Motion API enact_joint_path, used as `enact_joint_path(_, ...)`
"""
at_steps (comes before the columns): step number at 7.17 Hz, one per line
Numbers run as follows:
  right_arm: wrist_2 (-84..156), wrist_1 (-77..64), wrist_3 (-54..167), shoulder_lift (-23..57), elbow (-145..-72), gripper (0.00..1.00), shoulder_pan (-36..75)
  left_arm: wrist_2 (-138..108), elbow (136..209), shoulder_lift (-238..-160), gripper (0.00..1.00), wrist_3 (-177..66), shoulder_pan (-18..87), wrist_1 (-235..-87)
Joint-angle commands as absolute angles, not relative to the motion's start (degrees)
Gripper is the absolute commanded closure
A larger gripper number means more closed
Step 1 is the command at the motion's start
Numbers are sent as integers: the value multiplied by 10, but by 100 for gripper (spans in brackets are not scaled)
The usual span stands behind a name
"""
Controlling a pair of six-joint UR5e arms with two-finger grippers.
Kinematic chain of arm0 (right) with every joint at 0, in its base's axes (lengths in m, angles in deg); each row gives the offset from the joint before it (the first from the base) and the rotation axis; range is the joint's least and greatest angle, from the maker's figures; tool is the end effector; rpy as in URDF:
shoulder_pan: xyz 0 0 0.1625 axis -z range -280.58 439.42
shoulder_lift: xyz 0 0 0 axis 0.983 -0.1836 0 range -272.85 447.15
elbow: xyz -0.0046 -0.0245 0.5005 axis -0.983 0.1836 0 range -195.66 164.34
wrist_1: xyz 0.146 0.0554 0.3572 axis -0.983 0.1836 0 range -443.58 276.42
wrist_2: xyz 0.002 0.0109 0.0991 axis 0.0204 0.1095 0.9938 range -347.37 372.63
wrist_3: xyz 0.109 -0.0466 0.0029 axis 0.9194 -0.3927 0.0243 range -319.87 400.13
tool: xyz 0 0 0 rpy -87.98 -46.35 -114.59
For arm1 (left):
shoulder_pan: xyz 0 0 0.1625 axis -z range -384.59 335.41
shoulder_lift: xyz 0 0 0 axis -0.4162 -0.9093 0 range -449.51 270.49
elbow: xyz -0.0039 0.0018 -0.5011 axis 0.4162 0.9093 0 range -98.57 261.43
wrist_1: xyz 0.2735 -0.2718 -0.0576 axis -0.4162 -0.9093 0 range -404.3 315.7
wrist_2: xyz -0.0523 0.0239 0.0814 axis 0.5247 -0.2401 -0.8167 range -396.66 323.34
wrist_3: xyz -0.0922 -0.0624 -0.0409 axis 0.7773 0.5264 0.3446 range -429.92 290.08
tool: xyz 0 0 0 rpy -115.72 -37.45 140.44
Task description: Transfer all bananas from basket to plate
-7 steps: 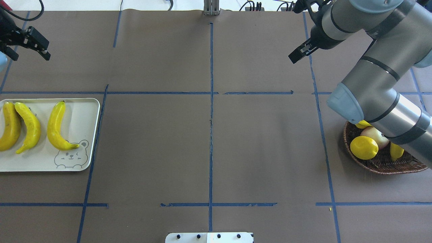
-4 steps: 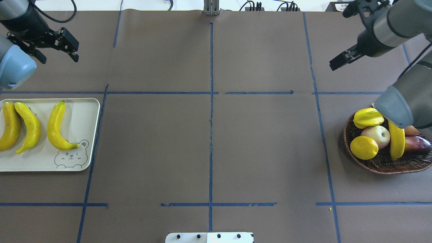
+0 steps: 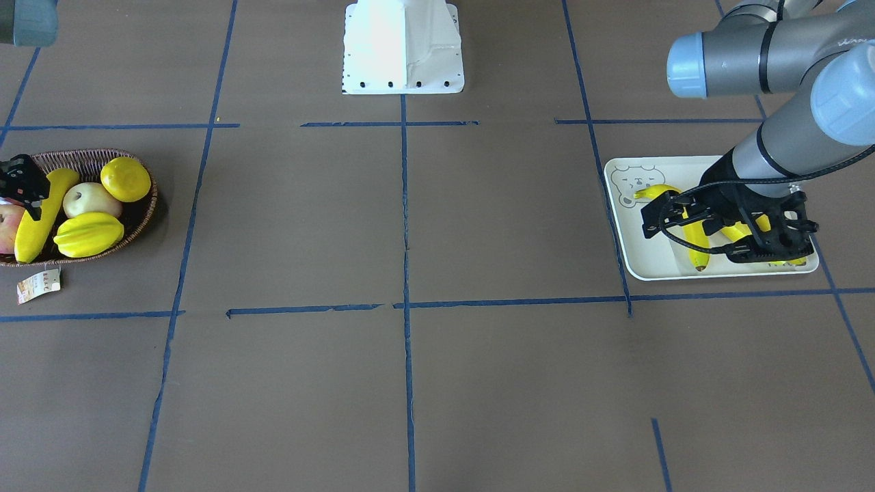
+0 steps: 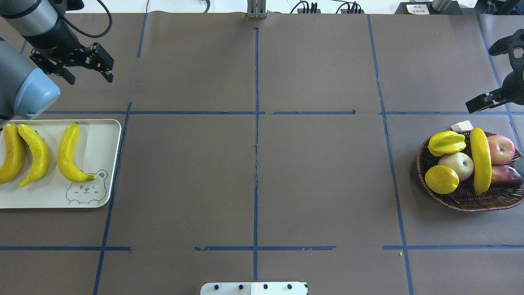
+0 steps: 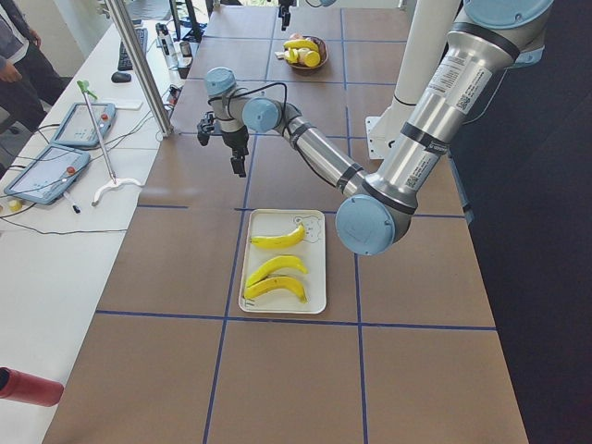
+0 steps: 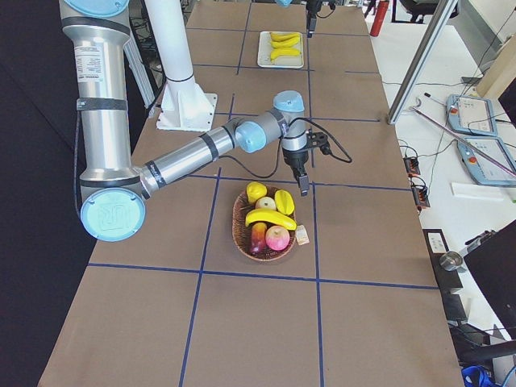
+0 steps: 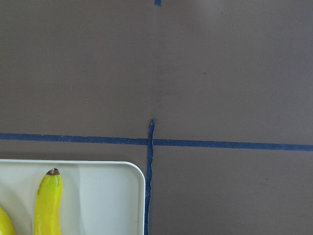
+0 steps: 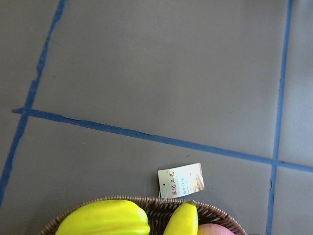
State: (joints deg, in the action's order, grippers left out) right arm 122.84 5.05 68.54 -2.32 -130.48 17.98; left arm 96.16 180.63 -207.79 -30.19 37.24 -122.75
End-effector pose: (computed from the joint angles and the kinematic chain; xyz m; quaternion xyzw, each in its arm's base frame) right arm -0.1459 -0.4612 0.5614 0.1184 -0.2585 -0.0418 0.9578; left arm 0.2631 -0.6031 0.4156 -0.0253 0.4118 -0.0099 0.9109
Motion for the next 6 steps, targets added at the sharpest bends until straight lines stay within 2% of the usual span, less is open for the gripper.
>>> enact_joint_path(1,1208,49,781,-46,-1303,5,210,962,1809,-2077,0,-301,372,-1229)
enact_joint_path(3,1186,50,785,-61,-1299,9,241,963,1811,-2076,0,-302,372,-1229)
enact_joint_path(5,1163,49,779,-60,-1279,19,277,963,1816,-2075,0,-301,372,-1228)
enact_joint_path(6,1149,49,779,-60,-1274,20,294,963,1815,-2075,0,-301,372,-1228)
